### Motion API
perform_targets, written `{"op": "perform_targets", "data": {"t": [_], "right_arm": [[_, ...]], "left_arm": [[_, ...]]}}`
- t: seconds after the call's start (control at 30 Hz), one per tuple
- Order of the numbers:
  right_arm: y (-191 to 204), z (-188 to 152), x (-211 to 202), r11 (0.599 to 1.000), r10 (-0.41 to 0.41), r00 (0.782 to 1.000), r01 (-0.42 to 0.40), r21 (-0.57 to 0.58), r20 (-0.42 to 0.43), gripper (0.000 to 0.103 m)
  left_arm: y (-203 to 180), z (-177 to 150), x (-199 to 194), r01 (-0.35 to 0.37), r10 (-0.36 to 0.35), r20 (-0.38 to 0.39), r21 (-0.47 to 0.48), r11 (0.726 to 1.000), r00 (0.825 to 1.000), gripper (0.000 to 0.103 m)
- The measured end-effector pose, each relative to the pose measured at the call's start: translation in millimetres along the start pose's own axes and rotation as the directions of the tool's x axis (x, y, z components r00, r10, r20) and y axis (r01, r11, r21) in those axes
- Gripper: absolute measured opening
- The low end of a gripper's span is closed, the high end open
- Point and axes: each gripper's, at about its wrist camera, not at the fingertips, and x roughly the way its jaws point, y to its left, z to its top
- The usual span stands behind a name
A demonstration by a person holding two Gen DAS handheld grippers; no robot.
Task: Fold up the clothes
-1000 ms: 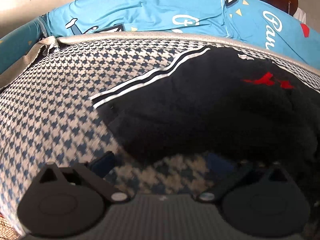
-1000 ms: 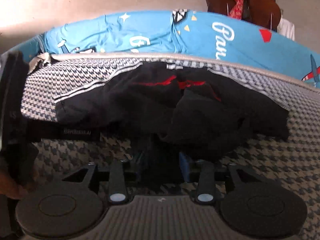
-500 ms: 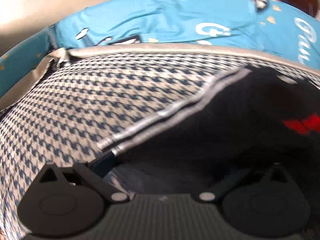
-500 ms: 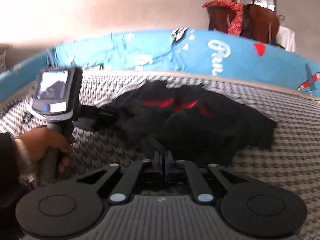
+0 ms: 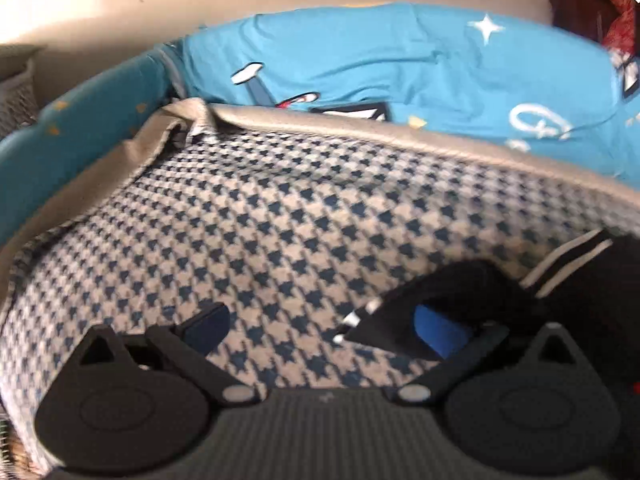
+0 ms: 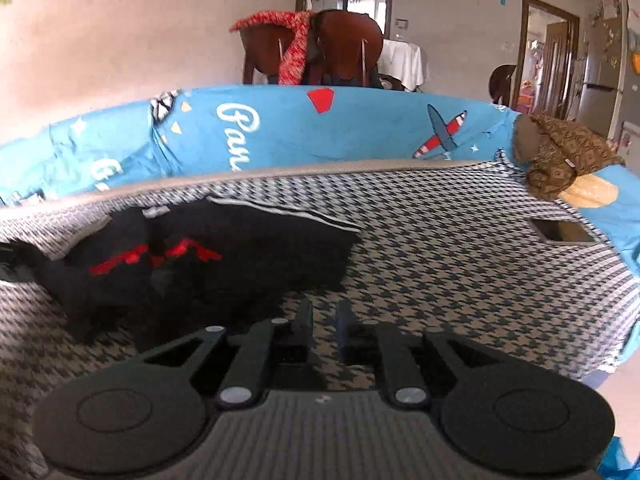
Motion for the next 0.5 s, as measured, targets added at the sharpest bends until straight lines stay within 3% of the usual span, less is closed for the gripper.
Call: {"op": "perform_targets", "data": {"t": [0.17, 0.3, 0.37, 0.5], "right_arm": [[16.4, 0.5, -3.1, 0.986, 0.155, 0.987, -0.153, -0.068, 0.029, 0.020], [40.0, -6.4, 6.8, 0.942, 0.302, 0.953, -0.299, -0.151, 0.000, 0.020], [54.1, -9.8, 16.5, 0.906, 0.364, 0.931, -0.362, -0.221, -0.032, 0.020], [77.7, -12.0, 43.5, 0.847, 0.397, 0.905, -0.426, -0.318, -0.154, 0.020]], "left_arm": [[-2.2, 2.0, -19.7, 0.107, -0.107, -0.009, 0.050, 0.993, 0.994, 0.103], [-7.3, -2.2, -38.7, 0.125, -0.128, 0.018, 0.107, 0.986, 0.992, 0.103], [-9.9, -3.0, -44.8, 0.161, -0.164, 0.019, 0.123, 0.979, 0.986, 0.103], [-23.5, -12.8, -54.4, 0.250, -0.252, -0.011, 0.170, 0.953, 0.968, 0.103]]}}
